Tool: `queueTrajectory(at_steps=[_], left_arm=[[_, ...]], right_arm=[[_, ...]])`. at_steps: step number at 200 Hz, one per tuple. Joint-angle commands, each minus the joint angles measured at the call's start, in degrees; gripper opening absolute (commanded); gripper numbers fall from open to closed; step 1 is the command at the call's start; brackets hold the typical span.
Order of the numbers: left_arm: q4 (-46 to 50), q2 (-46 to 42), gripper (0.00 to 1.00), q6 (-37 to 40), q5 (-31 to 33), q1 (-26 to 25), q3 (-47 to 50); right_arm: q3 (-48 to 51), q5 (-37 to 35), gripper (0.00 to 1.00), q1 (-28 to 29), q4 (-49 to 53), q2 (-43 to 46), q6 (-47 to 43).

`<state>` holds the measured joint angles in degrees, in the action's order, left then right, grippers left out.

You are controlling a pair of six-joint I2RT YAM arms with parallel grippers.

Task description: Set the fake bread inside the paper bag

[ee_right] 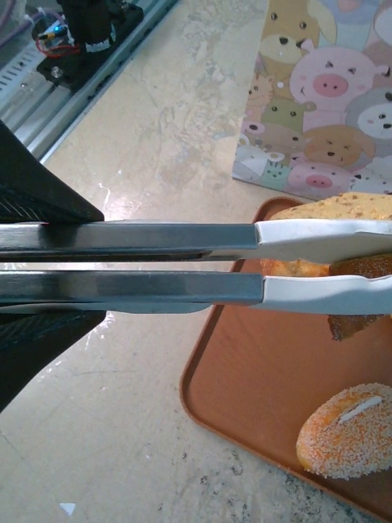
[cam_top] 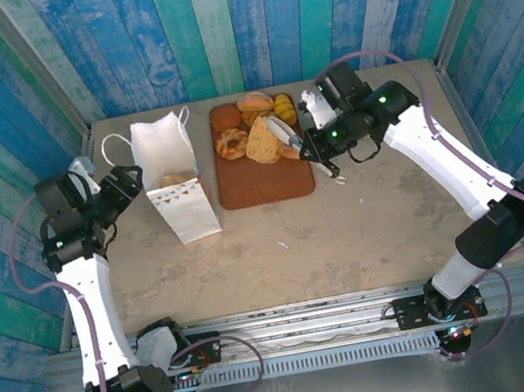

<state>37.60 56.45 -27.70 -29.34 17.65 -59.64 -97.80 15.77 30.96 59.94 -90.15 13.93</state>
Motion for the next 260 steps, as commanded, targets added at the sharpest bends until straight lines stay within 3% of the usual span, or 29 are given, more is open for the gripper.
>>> queueTrajectory(at_steps=[1, 42, 87, 184, 260], left_arm=[[-5.50, 1.06, 0.82, -2.59, -4.51, 0.32, 1.51], [-9.73, 2.35, 0.75, -4.29, -6.11, 0.25, 3.33], [-11.75, 3.79, 0.65, -4.44, -6.91, 0.26, 4.59], [-10.80, 3.76, 0.39, -3.22, -6.04, 0.25, 3.69], [-11.98, 2.11, 0.32, -4.20, -6.66, 0.27, 4.98]], right_arm=[[-3.96, -0.96, 0.25, 1.58, 3.42, 2.58, 0.57], [-7.54, -8.88, 0.25, 7.76, 6.37, 5.00, 1.10], [-11.99, -11.24, 0.25, 11.60, 7.45, 5.76, 2.79], [-33.21, -18.34, 0.25, 21.86, 11.25, -2.32, 1.37], [-37.73, -22.90, 0.24, 28.07, 3.84, -5.98, -2.38]])
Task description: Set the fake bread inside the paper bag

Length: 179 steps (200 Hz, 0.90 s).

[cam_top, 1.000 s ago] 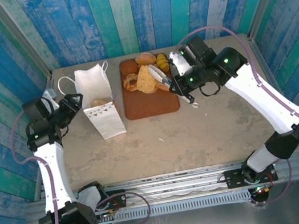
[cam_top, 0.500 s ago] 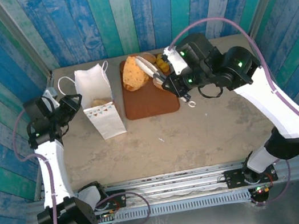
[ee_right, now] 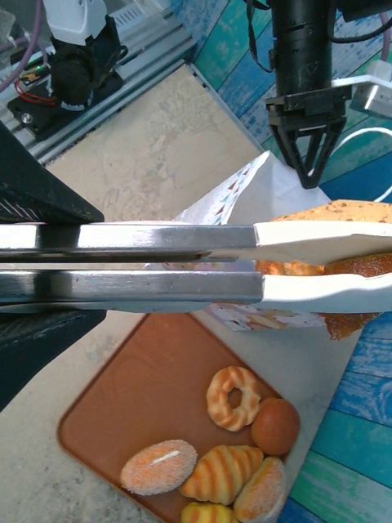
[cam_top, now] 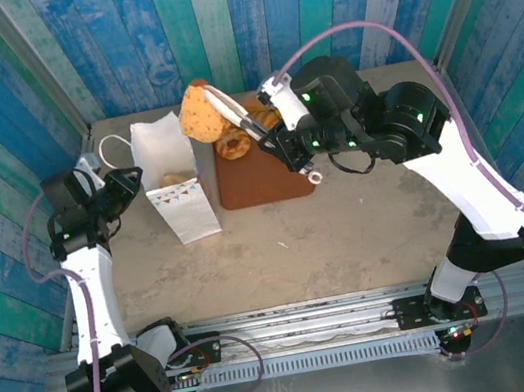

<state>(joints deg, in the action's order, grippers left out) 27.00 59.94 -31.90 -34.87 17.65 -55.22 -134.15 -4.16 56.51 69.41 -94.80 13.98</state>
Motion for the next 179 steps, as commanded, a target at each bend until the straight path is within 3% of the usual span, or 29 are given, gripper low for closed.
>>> queueTrajectory(at_steps=[1, 90, 179], left_arm=[[-1.36, -1.40, 0.32, 0.00, -1.19, 0.28, 0.52], [1.22, -2.55, 0.27, 2.69, -0.80, 0.26, 0.52], [4.82, -2.51, 0.22, 6.82, 1.16, 0.22, 0.12]], right_arm=[[-1.38, -3.00, 0.24, 2.62, -5.75, -1.38, -2.49], [-8.79, -6.50, 0.24, 5.36, -10.44, -13.28, -4.30], [-8.50, -8.51, 0.24, 5.40, -15.48, -20.70, -4.60]])
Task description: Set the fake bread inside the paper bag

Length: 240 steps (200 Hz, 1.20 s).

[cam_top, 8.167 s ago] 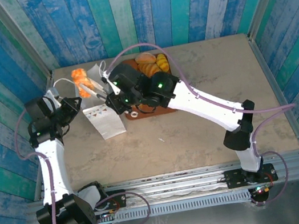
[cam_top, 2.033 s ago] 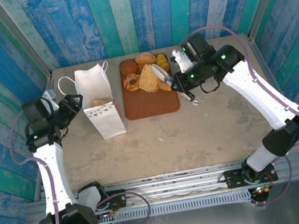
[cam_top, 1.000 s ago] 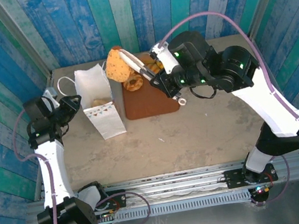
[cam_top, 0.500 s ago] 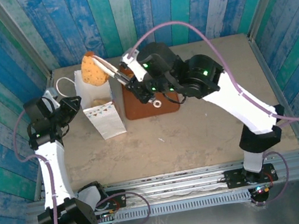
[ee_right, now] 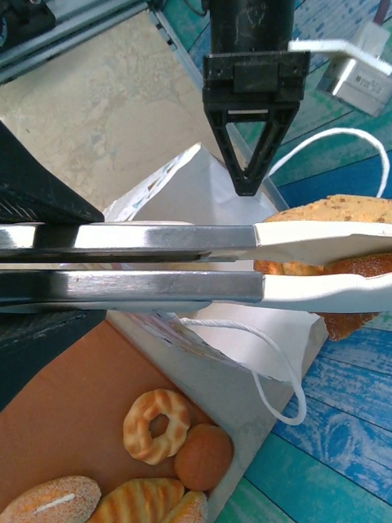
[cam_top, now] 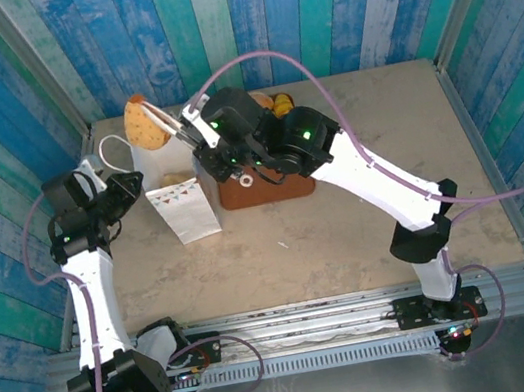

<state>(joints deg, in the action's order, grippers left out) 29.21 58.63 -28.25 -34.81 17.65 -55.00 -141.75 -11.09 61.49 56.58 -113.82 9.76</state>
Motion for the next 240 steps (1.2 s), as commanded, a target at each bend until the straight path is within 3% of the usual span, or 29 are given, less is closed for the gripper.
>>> queueTrajectory(at_steps=[1, 68, 184, 240], left_arm=[[2.70, -1.22, 0.22, 3.18, 1.08, 0.21, -0.10], [3.55, -1.76, 0.20, 3.60, 1.87, 0.28, -0.46], [4.28, -2.37, 0.21, 4.07, 2.82, 0.28, -0.72], [4.27, -2.42, 0.22, 3.96, 2.77, 0.28, -0.72]], right_arm=[[-0.89, -1.62, 0.24, 0.40, -2.68, -1.76, -0.41], [3.15, -1.48, 0.25, 0.09, -0.97, -4.17, 1.55], [9.17, 7.36, 0.25, -3.02, 0.41, -4.48, 6.48], [9.13, 7.75, 0.35, -3.32, 0.48, -4.09, 6.50]])
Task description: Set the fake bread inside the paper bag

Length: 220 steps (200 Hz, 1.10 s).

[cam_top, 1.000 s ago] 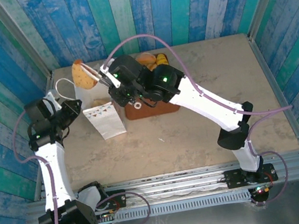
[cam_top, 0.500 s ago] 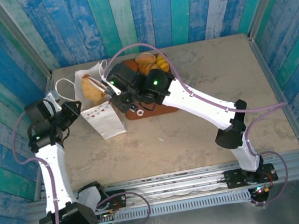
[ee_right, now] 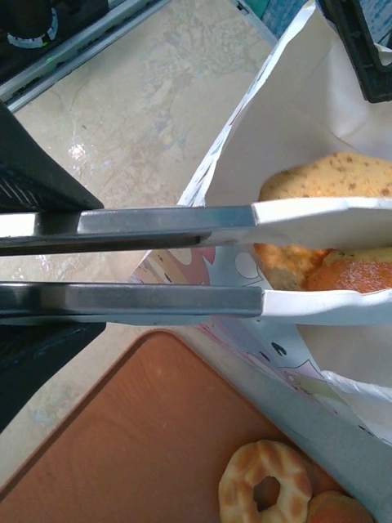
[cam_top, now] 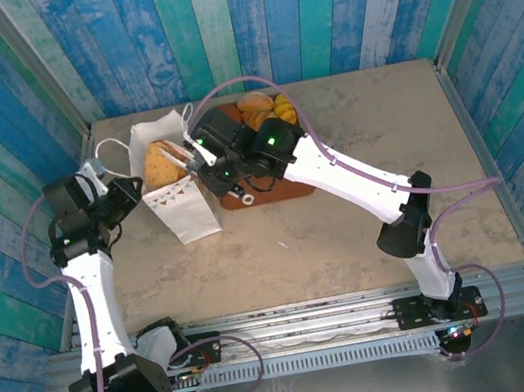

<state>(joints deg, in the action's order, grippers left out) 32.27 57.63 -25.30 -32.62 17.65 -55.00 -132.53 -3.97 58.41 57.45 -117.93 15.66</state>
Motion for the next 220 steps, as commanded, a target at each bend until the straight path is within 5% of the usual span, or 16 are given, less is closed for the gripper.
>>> queueTrajectory(at_steps=[1, 66, 123, 220], left_arm=[[1.21, -1.44, 0.22, 1.03, 0.61, 0.28, -0.72], [1.17, -1.54, 0.22, 0.60, 0.28, 0.28, -0.97], [1.11, -1.71, 0.23, 0.10, -0.25, 0.21, -1.03], [0.62, -4.31, 0.46, -3.59, -3.45, 0.24, -2.24]], right_arm=[[-0.10, 0.63, 0.35, -0.28, -0.40, 0.04, 0.60], [-0.58, 0.28, 0.45, -0.25, -0.33, 1.63, 0.51], [-1.28, 0.12, 0.44, -0.28, -0.23, 3.89, 0.82], [2.49, 2.48, 0.44, -0.23, -0.84, 17.72, -0.02]])
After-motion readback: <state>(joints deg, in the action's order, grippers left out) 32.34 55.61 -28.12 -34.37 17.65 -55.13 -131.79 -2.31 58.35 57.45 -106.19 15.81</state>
